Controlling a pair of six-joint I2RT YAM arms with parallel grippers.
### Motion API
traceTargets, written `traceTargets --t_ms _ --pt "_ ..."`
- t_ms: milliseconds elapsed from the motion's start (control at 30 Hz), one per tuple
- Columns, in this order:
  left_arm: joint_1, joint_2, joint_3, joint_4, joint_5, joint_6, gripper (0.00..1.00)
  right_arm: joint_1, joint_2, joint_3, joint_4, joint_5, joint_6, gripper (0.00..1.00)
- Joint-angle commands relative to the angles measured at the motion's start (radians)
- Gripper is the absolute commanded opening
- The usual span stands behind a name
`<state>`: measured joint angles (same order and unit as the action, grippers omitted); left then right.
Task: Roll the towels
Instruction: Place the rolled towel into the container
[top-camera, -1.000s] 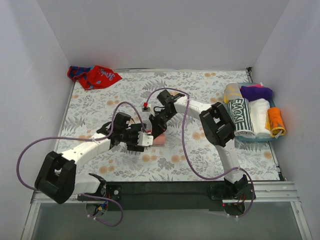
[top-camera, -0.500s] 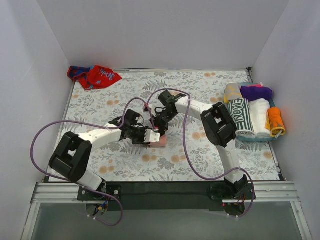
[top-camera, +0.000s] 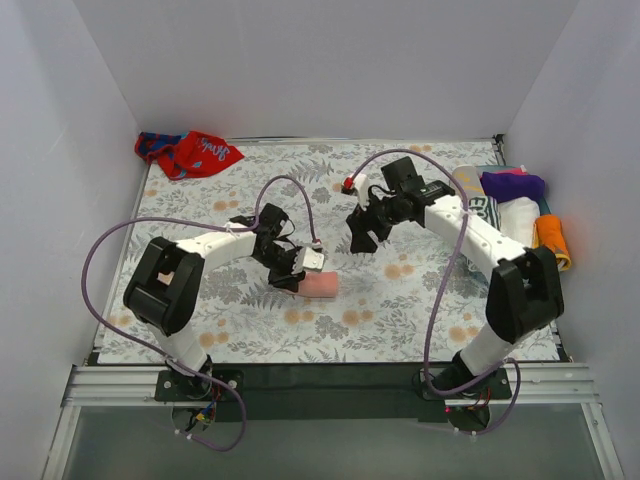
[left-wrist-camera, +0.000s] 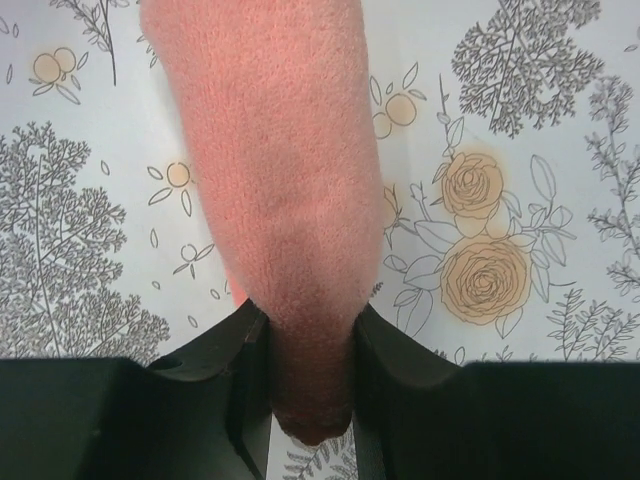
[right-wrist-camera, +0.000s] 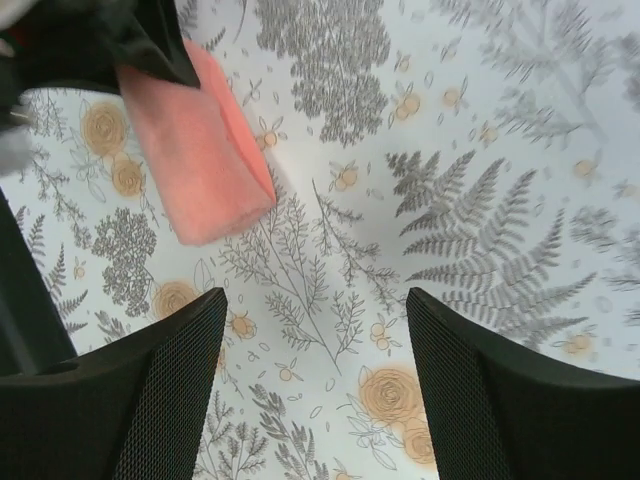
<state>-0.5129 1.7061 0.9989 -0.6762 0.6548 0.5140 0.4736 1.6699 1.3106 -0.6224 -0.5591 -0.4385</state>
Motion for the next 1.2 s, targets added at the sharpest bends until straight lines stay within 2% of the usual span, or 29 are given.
traceTargets --t_ms 0,67,300,500,733,1167 --pt "-0.004 0.092 0.024 -0.177 0.034 0.021 0.07 0.086 -0.100 -0.019 0.084 0.153 0.017 0.64" --pt "-0.001 0.142 0.062 -0.215 0.048 0.032 0.07 0.132 -0.156 -0.051 0.113 0.212 0.012 0.62" --pt "0.020 0.268 0.155 -0.292 0.072 0.046 0.06 0.416 -0.281 -0.206 0.188 0.460 -0.054 0.56" --pt "0.036 0.328 0.202 -0.336 0.097 0.070 0.06 0.536 -0.285 -0.264 0.237 0.542 -0.078 0.56" --pt "0.043 0.369 0.244 -0.370 0.117 0.096 0.06 0.574 -0.177 -0.297 0.355 0.581 -0.103 0.71" --pt "0.073 0.435 0.308 -0.447 0.169 0.147 0.06 0.594 -0.059 -0.340 0.472 0.581 -0.161 0.73"
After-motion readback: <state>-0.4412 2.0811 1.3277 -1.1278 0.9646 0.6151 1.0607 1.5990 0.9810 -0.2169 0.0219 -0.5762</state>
